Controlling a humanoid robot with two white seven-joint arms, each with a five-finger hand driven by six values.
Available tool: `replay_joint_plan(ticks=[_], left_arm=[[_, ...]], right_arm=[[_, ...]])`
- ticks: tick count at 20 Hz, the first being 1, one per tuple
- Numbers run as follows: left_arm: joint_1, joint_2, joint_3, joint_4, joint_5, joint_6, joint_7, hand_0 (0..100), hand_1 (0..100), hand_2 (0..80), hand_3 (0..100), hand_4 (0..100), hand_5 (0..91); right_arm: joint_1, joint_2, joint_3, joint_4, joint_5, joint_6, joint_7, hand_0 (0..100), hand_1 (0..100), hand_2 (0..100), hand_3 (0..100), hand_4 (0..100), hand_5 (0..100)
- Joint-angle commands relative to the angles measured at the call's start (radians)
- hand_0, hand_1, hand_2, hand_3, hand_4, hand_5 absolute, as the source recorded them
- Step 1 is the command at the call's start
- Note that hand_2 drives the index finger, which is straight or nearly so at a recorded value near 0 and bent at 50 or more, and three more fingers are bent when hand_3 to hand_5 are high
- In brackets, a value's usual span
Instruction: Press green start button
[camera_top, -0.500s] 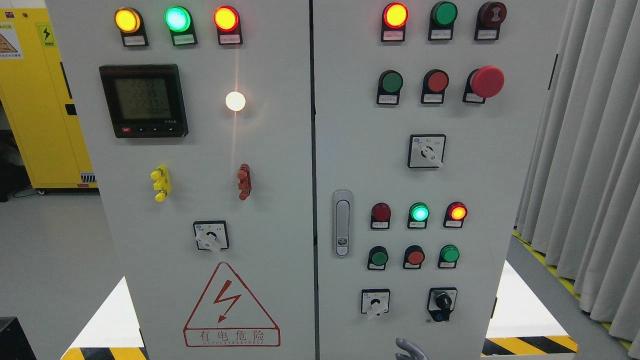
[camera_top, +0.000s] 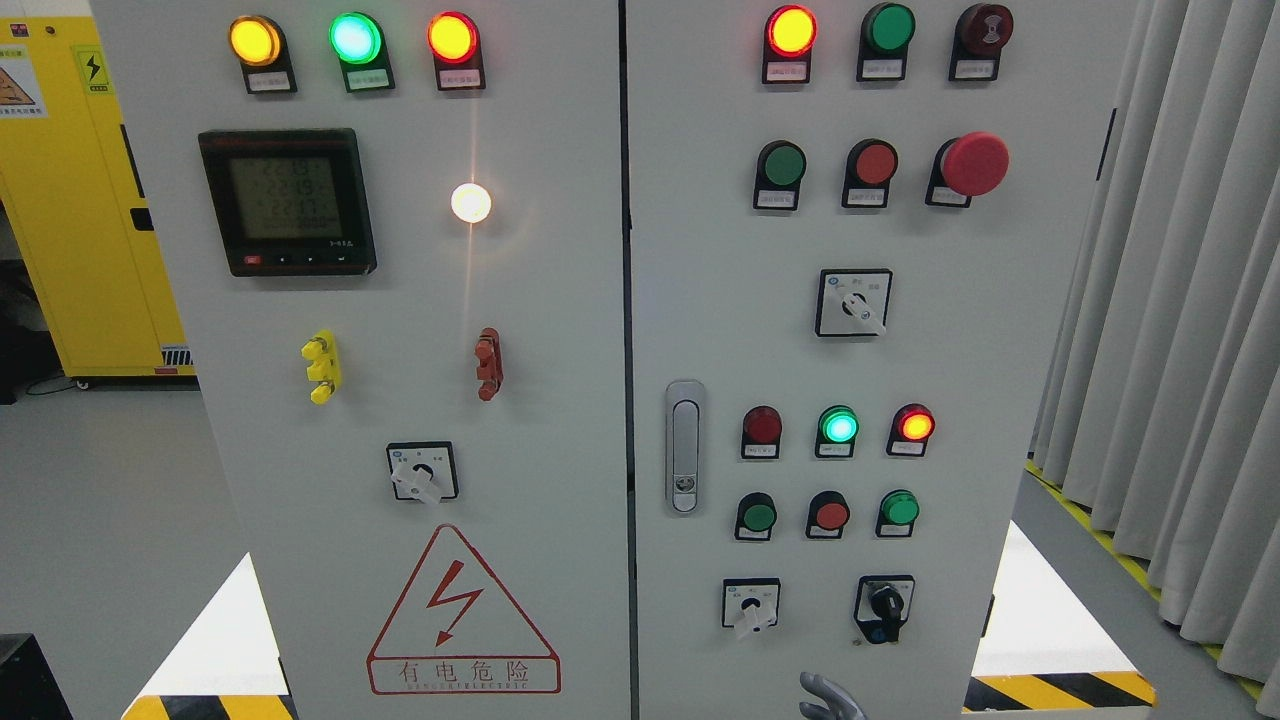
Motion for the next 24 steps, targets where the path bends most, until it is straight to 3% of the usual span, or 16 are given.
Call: replay_joint_plan(ticks=[1,13,15,19,22,24], left_arm=[[0.0,0.0,0.0,0.0,0.0,0.0,0.0,12,56,0.0,0,0,0.0],[0.0,0.0,0.0,0.0,0.0,0.0,0.0,12,56,0.0,0,0,0.0],[0.0,0.0,0.0,0.0,0.0,0.0,0.0,12,56,0.0,0,0,0.0],[0.0,0.0,0.0,-0.001,0.0,0.0,0.0,12,56,0.0,0,0,0.0],[0.001,0.0,0.0,0.0,0.0,0.0,0.0,12,56,0.0,0,0,0.0],[0.0,0.0,0.0,0.0,0.0,0.0,0.0,12,56,0.0,0,0,0.0]], right_arm=[[0.003,0.001,-0.007,-0.01,0.032,0.0,0.001,53,71,0,14,22,14],[0.0,0.001,-0.001,-0.013,0.062,-0.005,0.001,52,71,0,15,23,15],[0.0,0.001,-0.009,-0.022,0.188,-0.011,-0.01,52,71,0,15,23,15],[-0.013,0.001,-0.063,-0.032,0.466,-0.048,-0.063,34,77,0,18,27,19],[-0.061,-0.001,-0.086,-0.04,0.624,-0.048,-0.111,32,79,0,24,33,26],[-0.105,-0.001,-0.093,-0.043,0.74,-0.043,-0.116,32,81,0,32,40,34]])
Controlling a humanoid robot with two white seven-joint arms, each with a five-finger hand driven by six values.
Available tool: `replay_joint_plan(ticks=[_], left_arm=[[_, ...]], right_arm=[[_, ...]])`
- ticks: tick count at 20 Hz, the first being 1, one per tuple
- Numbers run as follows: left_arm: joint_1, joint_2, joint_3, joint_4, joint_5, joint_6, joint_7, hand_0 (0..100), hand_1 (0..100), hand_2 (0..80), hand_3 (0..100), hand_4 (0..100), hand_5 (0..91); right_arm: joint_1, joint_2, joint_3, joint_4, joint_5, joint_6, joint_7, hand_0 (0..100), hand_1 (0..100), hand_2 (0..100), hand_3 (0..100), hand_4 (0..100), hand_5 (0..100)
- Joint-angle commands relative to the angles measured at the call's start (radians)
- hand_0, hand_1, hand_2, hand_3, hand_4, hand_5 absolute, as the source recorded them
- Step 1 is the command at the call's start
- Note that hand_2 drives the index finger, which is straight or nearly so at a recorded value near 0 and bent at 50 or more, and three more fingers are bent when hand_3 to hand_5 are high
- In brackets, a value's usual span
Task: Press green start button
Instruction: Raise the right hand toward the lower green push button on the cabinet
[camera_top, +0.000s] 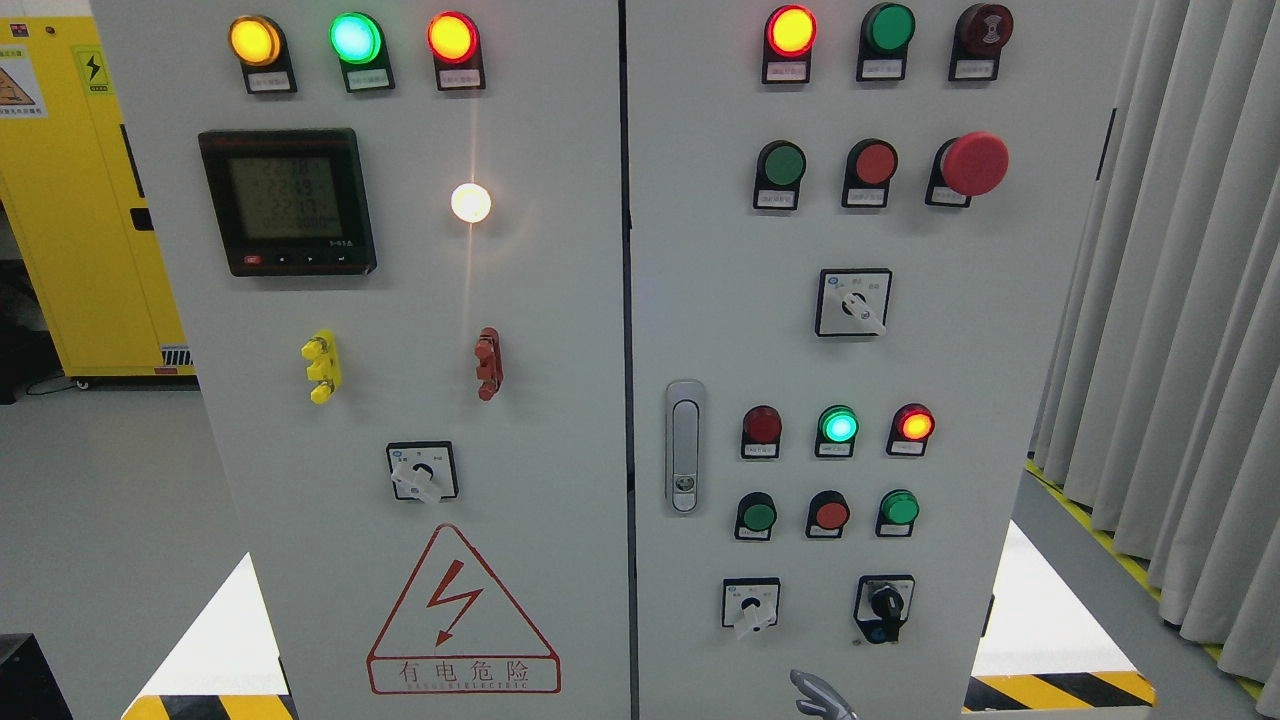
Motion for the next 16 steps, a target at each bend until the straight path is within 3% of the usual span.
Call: replay_joint_plan(ticks=[1,2,3,4,8,12,16], left_arm=[[0.0,0.0,0.0,0.0,0.0,0.0,0.0,12,56,0.0,0,0,0.0],[0.001,0.0,0.0,0.0,0.0,0.0,0.0,12,56,0.0,0,0,0.0],[0.0,0.0,0.0,-0.001,0.0,0.0,0.0,12,56,0.0,0,0,0.0],[0.0,0.0,0.0,0.0,0.0,0.0,0.0,12,56,0.0,0,0,0.0],[0.0,0.0,0.0,0.0,0.0,0.0,0.0,12,56,0.0,0,0,0.0],[0.0,0.0,0.0,0.0,0.0,0.0,0.0,12,56,0.0,0,0,0.0],[0.0,0.0,0.0,0.0,0.0,0.0,0.0,12,56,0.0,0,0,0.0]], right_arm=[[-0.084,-0.001,-0.056,-0.021,0.322,0.006,-0.022,32,81,0,36,45,39],[-0.101,-0.001,-0.054,-0.02,0.347,0.011,-0.022,36,83,0,59,67,69],[-0.116,-0.001,-0.054,-0.017,0.362,0.018,-0.022,42,84,0,61,69,72],[-0.135,-0.001,-0.053,-0.012,0.379,0.033,-0.022,49,86,0,69,76,79],[-0.213,-0.001,-0.054,0.04,0.412,0.08,-0.022,50,88,0,78,85,87],[-0.277,-0.001,-0.056,0.103,0.413,0.092,-0.022,46,87,0,80,87,93],[-0.299,-0.001,-0.047,0.115,0.422,0.1,-0.021,50,88,0,80,87,94]])
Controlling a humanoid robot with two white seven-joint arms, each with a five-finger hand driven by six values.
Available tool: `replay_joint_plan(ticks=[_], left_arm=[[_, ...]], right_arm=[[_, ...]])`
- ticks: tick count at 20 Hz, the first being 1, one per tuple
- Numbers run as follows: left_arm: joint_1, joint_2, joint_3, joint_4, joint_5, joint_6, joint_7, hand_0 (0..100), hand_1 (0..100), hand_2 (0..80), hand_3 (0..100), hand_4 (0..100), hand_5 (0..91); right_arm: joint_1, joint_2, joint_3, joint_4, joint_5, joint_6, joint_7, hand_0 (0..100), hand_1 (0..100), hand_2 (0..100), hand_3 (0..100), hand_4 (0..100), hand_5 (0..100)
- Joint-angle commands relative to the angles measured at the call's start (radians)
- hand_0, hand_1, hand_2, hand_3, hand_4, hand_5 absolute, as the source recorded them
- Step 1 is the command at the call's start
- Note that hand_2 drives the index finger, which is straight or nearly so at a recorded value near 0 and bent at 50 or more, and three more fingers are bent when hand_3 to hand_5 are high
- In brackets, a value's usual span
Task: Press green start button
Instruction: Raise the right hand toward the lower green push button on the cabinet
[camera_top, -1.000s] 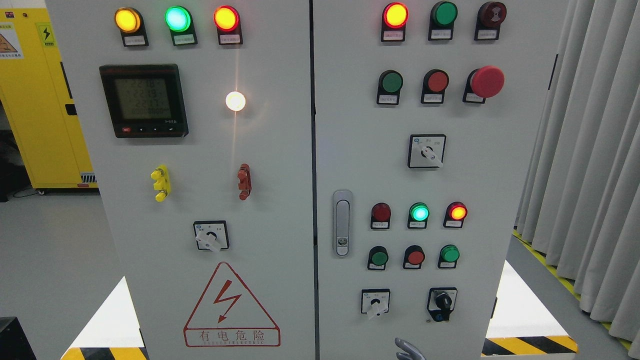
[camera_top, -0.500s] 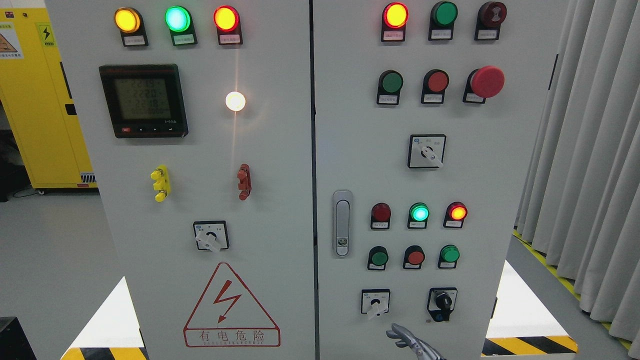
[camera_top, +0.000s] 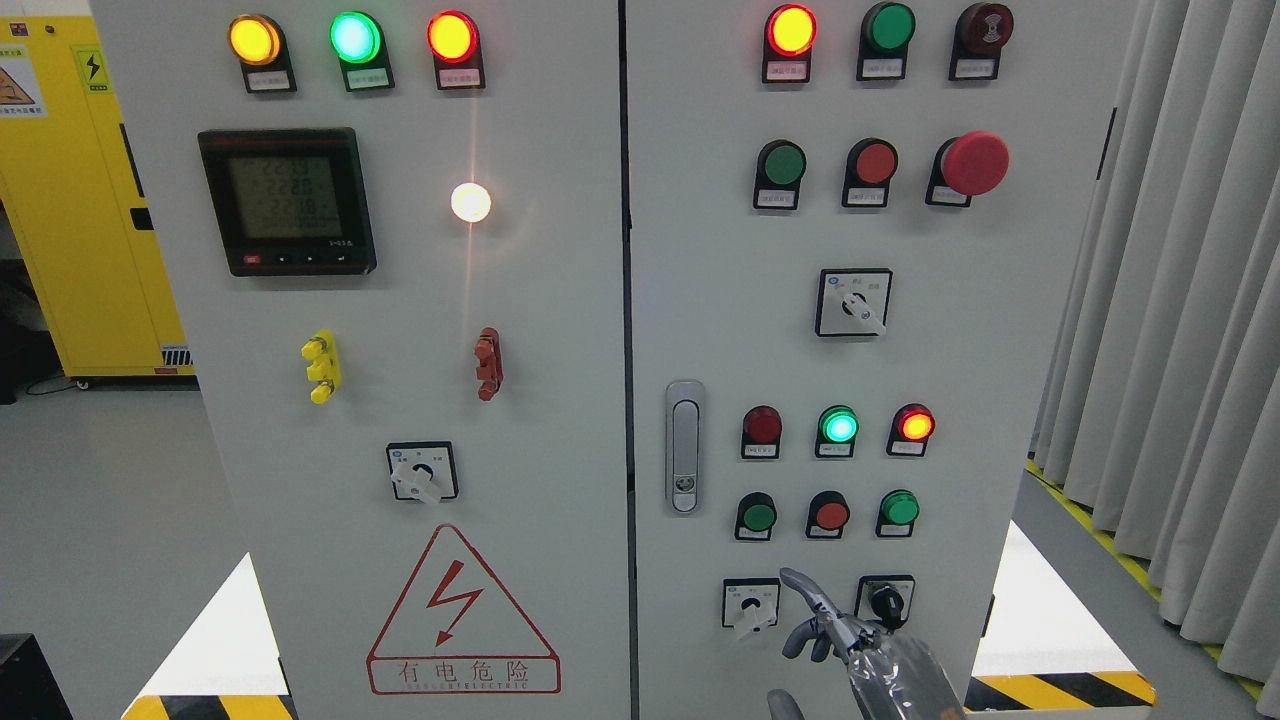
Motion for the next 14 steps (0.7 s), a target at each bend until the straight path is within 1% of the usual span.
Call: replay_joint_plan(ticks=[1,3,12,14], left_arm=[[0.0,0.0,0.0,0.001,0.0,0.0,0.0,12,56,0.0,0,0,0.0],[0.0,0.0,0.0,0.001,0.0,0.0,0.0,12,56,0.0,0,0,0.0],[0.0,0.0,0.0,-0.001,0.0,0.0,0.0,12,56,0.0,0,0,0.0],[0.0,0.0,0.0,-0.001,0.0,0.0,0.0,12,56,0.0,0,0,0.0]], right_arm=[[-0.064,0.0,-0.003,0.069,0.042,0.005,0.001,52,88,0,80,87,94],[-0.065,0.001,0.0,0.08,0.048,0.005,0.003,56,88,0,80,87,95],[-0.101,0.001,0.026,0.112,0.051,0.022,0.01,59,89,0,80,86,95],[-0.108,0.001,0.032,0.12,0.051,0.022,0.01,62,89,0,80,86,95]])
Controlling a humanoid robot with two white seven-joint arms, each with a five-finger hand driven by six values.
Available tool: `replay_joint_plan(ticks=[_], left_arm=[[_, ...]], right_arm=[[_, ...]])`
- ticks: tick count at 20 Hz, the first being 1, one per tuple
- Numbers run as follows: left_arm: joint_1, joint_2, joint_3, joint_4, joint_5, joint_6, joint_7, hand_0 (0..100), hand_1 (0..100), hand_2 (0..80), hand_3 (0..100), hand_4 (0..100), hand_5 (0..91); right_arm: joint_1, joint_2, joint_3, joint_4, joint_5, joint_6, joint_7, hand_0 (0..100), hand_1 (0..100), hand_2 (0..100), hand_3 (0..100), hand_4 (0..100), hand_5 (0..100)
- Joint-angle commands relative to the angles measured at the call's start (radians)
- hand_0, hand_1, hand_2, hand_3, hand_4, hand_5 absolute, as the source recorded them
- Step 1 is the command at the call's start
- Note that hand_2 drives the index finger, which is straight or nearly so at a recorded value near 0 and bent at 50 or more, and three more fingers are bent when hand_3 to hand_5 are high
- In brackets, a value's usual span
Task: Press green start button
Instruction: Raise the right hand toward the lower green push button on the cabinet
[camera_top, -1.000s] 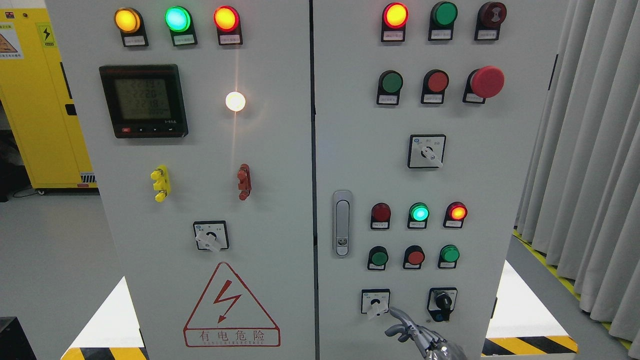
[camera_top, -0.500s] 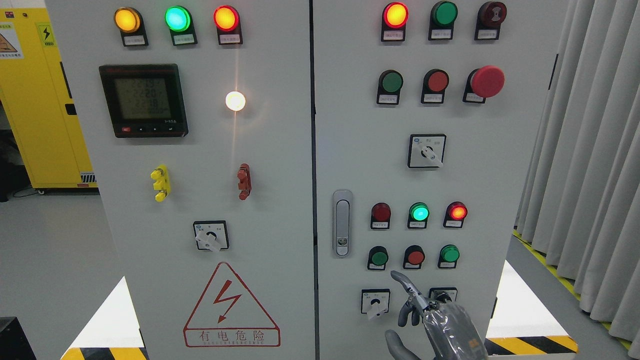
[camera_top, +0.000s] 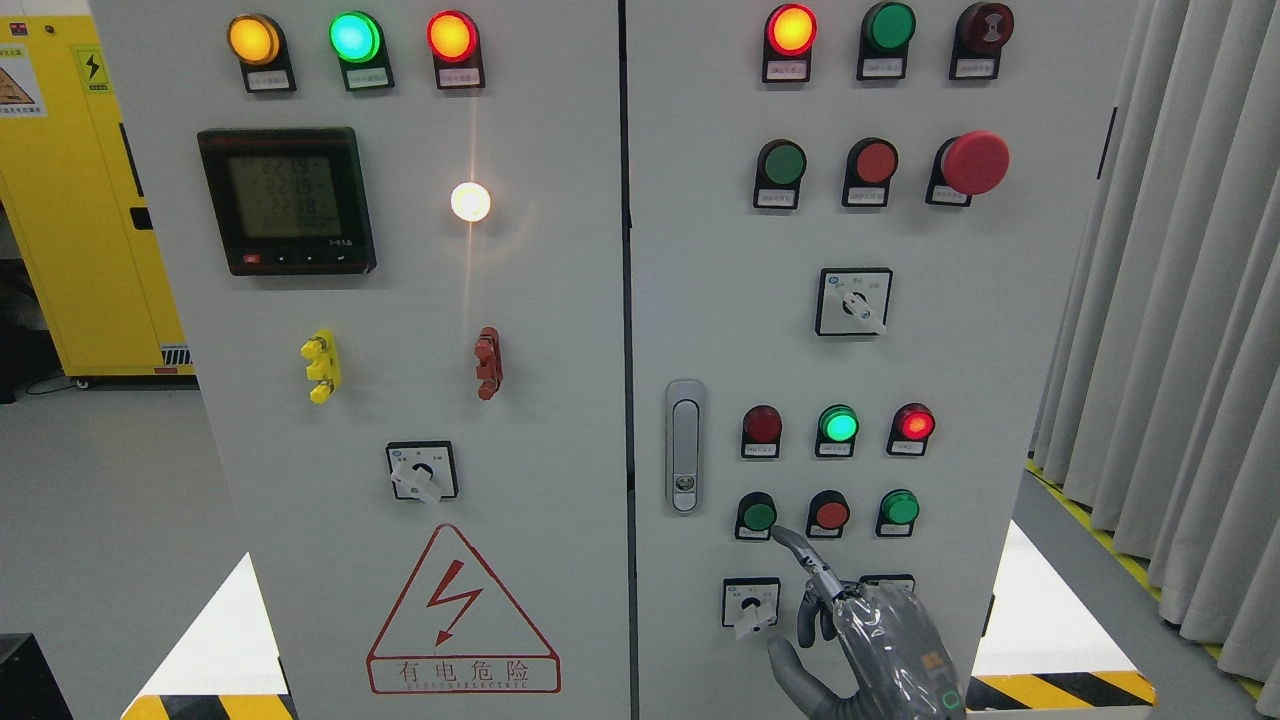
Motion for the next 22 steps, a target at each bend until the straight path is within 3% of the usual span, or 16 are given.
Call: replay_joint_plan(ticks=[1,22], left_arm=[[0.001,0.0,0.0,0.0,0.0,0.0,0.0,12,56,0.0,0,0,0.0],[0.0,0.0,0.0,-0.001,0.0,0.0,0.0,12,56,0.0,0,0,0.0]], right_arm=[[-0.027,0.001,0.023,0.051,0.005,0.003,0.002,63,89,0,80,86,95],[-0.067,0.001,0.037,0.088,-0.001,0.017,0.005,71,89,0,80,86,94]])
